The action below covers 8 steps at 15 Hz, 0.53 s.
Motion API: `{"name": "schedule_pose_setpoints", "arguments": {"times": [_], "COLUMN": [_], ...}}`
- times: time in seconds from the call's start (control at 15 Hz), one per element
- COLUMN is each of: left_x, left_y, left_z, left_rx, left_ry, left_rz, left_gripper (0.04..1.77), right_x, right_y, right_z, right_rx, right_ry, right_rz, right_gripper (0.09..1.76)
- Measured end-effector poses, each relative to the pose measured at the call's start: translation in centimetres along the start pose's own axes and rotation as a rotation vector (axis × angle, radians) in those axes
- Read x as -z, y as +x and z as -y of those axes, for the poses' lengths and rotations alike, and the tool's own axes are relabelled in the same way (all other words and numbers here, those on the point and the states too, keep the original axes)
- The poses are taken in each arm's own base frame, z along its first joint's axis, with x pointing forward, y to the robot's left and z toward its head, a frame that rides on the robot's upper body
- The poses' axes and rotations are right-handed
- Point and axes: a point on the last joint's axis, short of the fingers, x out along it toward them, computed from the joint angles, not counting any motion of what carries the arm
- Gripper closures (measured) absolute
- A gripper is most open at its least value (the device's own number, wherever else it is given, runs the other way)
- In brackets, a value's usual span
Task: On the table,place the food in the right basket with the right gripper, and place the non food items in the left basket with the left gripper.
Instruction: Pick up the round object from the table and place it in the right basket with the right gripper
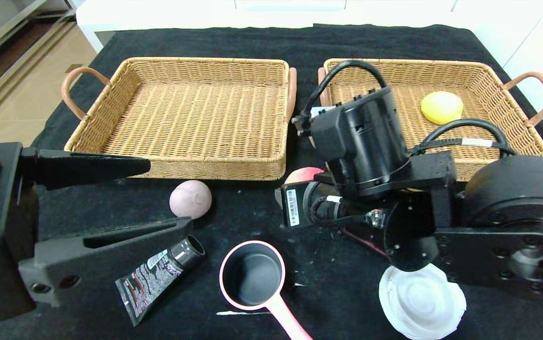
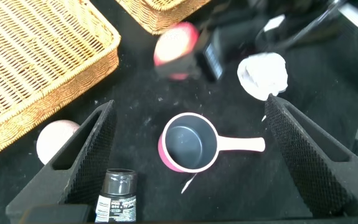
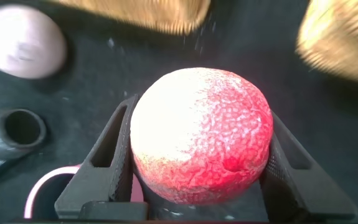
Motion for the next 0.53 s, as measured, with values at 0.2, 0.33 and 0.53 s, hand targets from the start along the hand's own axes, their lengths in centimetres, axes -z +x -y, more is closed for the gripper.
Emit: {"name": "schedule_pose_setpoints", "arguments": {"times": [0.2, 0.33, 0.53], "left_x": [0.0, 0.0, 0.0], "left_y": [0.0, 0.0, 0.0], "left_z": [0.0, 0.0, 0.0], "left_rx": [0.0, 0.001, 0.0], "left_ry": [0.0, 0.0, 0.0], "left_rz": [0.0, 0.0, -0.001], "left_gripper": [0.09, 0.09, 0.09], "right_x": [-2.0, -3.4, -5.3], "right_y": [-1.9, -2.8, -3.3], "right_z": [1.1, 2.5, 5.8], "right_rx": [-0.007, -0.015, -0.008], "right_ry": [-0.033, -0.036, -0.036], "right_rz": [0.06, 0.098, 0.145], "right_gripper": [0.7, 0.7, 0.7]}}
